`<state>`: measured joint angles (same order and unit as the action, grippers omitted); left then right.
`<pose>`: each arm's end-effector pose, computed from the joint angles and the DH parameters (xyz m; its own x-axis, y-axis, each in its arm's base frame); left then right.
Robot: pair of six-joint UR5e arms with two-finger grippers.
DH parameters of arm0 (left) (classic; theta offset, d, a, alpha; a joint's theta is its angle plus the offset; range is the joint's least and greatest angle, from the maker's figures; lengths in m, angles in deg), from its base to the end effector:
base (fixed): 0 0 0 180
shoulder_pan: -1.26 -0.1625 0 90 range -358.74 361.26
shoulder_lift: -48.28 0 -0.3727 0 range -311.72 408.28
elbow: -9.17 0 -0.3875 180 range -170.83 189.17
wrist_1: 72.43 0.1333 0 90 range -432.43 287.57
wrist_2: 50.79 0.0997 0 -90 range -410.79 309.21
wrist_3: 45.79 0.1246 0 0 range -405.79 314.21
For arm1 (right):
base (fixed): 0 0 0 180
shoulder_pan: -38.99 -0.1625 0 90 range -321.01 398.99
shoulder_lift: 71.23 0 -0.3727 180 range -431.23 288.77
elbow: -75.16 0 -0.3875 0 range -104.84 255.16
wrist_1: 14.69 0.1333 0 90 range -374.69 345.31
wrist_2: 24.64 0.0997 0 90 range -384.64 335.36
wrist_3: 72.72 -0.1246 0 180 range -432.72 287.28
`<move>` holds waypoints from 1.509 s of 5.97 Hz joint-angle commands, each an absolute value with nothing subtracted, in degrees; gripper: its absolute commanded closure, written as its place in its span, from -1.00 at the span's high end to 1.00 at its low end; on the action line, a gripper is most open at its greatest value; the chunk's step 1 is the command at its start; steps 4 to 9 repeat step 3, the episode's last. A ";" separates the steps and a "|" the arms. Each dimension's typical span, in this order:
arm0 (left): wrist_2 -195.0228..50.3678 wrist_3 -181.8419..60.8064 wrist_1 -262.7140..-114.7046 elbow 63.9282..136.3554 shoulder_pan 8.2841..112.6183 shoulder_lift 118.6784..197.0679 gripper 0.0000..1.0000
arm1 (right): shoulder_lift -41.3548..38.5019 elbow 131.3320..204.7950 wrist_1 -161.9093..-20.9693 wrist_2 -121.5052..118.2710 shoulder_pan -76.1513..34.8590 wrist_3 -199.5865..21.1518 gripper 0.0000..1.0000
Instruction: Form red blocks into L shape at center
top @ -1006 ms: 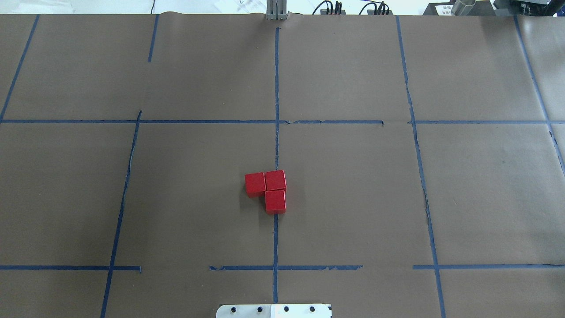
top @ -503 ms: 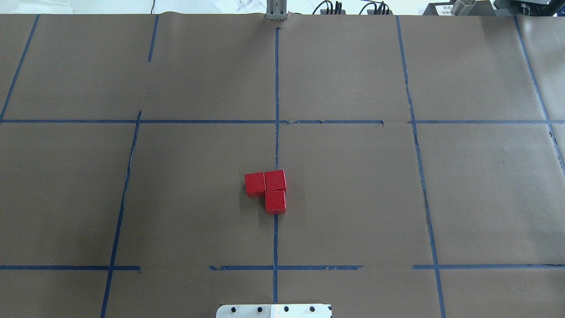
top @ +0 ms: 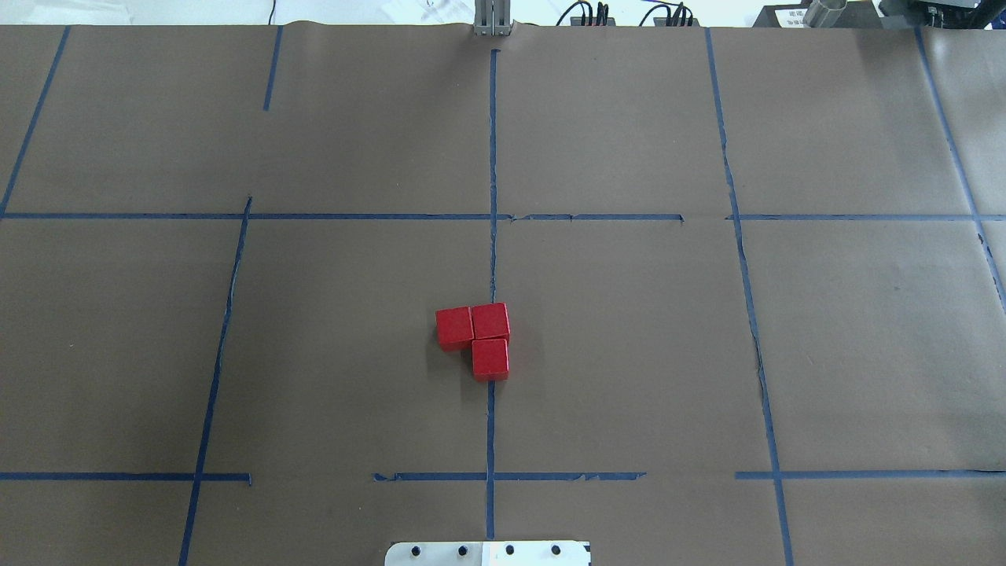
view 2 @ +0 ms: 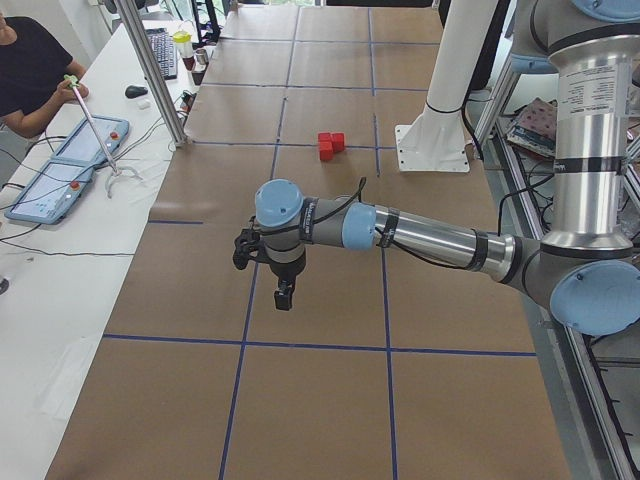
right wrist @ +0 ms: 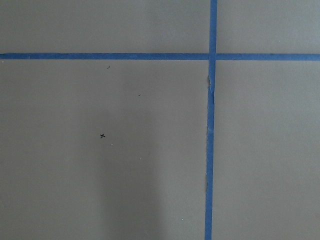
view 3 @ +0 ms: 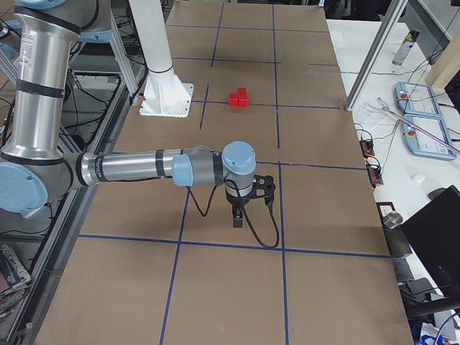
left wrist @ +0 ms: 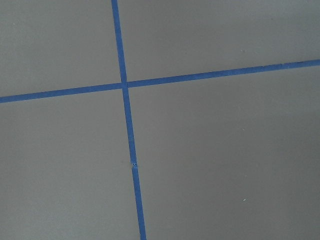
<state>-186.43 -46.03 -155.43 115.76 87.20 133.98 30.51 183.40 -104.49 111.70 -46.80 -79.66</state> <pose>-0.0117 -0.4600 0.5292 0.6930 0.1111 -0.7123 -0.0676 0.9937 0.0892 0.0123 -0.4203 0.5573 0.6861 -0.0142 0.7273 -0.0101 0.9995 0.0290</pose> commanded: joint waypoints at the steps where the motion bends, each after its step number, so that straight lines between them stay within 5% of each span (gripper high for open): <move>1: -186.50 -46.05 -155.83 114.56 87.12 134.06 1.00 | 30.46 183.35 -104.52 111.77 -46.80 -79.75 1.00; 9: -186.50 -46.05 -156.19 114.73 86.95 134.94 1.00 | 30.54 183.35 -104.52 111.77 -46.80 -79.66 1.00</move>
